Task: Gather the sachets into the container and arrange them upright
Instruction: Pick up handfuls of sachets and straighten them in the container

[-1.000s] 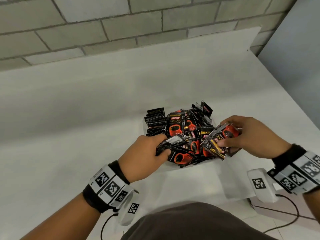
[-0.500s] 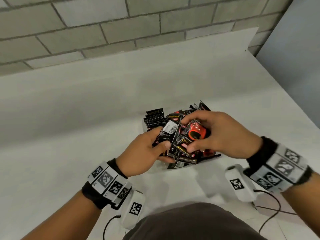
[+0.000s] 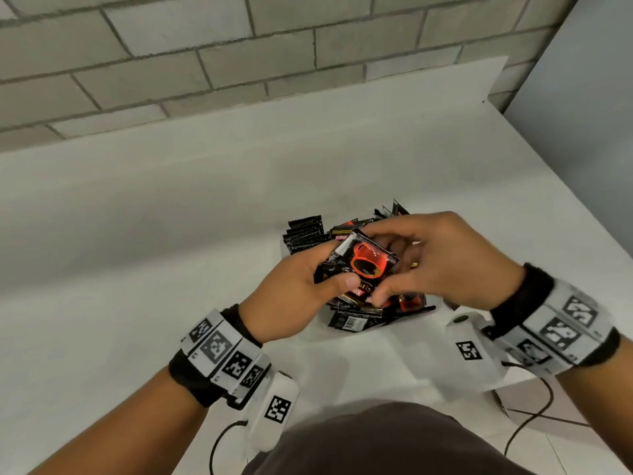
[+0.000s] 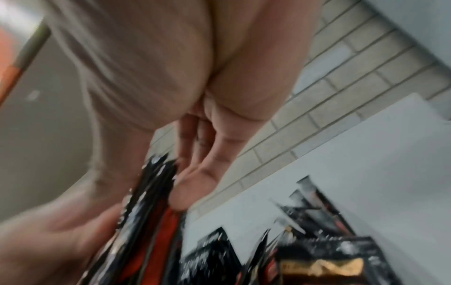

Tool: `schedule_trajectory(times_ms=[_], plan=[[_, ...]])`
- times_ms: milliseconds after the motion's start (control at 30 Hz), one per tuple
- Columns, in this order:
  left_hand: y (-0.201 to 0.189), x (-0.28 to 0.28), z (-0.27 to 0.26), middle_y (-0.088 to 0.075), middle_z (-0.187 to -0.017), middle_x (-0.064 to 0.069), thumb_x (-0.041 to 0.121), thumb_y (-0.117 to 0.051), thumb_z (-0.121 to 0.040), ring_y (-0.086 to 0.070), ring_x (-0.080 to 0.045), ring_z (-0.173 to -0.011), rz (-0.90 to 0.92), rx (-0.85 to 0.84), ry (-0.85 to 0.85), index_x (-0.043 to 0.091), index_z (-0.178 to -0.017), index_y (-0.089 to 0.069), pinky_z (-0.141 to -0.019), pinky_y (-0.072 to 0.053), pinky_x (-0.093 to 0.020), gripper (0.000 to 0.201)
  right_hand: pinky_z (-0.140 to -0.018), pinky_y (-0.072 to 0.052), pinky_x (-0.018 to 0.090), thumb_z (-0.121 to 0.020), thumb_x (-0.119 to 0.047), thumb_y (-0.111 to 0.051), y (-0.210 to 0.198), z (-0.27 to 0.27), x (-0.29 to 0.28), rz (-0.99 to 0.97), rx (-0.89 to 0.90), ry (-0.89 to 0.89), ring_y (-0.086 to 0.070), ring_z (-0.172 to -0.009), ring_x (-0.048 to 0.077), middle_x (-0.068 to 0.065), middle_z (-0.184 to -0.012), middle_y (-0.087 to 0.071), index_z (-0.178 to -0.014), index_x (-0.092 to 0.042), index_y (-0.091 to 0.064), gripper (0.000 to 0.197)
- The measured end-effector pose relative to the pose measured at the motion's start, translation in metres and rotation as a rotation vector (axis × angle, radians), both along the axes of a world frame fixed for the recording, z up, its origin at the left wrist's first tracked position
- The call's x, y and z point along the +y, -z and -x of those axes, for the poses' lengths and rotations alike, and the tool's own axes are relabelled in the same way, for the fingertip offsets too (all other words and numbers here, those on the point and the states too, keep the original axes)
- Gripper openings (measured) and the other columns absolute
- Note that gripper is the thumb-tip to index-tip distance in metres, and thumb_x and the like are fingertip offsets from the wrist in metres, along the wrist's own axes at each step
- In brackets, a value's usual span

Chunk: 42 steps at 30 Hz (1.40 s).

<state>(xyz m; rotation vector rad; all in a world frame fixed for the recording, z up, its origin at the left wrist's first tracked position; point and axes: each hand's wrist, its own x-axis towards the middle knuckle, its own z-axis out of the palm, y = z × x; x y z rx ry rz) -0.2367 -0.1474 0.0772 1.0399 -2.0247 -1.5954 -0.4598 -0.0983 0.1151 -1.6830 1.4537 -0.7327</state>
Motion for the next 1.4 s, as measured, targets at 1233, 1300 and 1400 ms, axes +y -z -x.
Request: schedule_trajectory(times_ms=[1233, 1300, 1400], plan=[[-0.027, -0.005, -0.014, -0.067, -0.132, -0.013, 0.022, -0.056, -0.097, -0.069, -0.034, -0.115, -0.316, 0.367, -0.187, 0.011, -0.141, -0.049, -0.087, -0.061, -0.05, 0.047, -0.053, -0.061, 0.053, -0.08, -0.007, -0.083, -0.01, -0.042, -0.018, -0.012, -0.35, 0.364, -0.067, -0.051, 0.033, 0.015, -0.071, -0.069, -0.094, -0.007, -0.064, 0.024], [-0.026, -0.006, -0.015, -0.071, -0.122, -0.011, 0.022, -0.061, -0.092, -0.073, -0.031, -0.105, -0.27, 0.328, -0.212, 0.008, -0.137, -0.053, -0.08, -0.063, -0.048, 0.048, -0.054, -0.062, 0.044, -0.078, -0.017, -0.086, -0.007, -0.045, -0.017, 0.005, -0.285, 0.32, -0.068, -0.052, 0.027, 0.009, -0.069, -0.071, -0.088, -0.01, -0.07, 0.019], [-0.025, -0.012, -0.026, -0.075, -0.114, -0.01, 0.022, -0.063, -0.091, -0.076, -0.032, -0.093, -0.215, 0.275, -0.291, 0.009, -0.132, -0.057, -0.069, -0.064, -0.043, 0.043, -0.062, -0.057, 0.027, -0.081, -0.025, -0.084, 0.002, -0.038, -0.017, 0.159, -0.135, 0.251, -0.065, -0.062, 0.015, -0.002, -0.08, -0.069, -0.081, -0.021, -0.076, 0.008]])
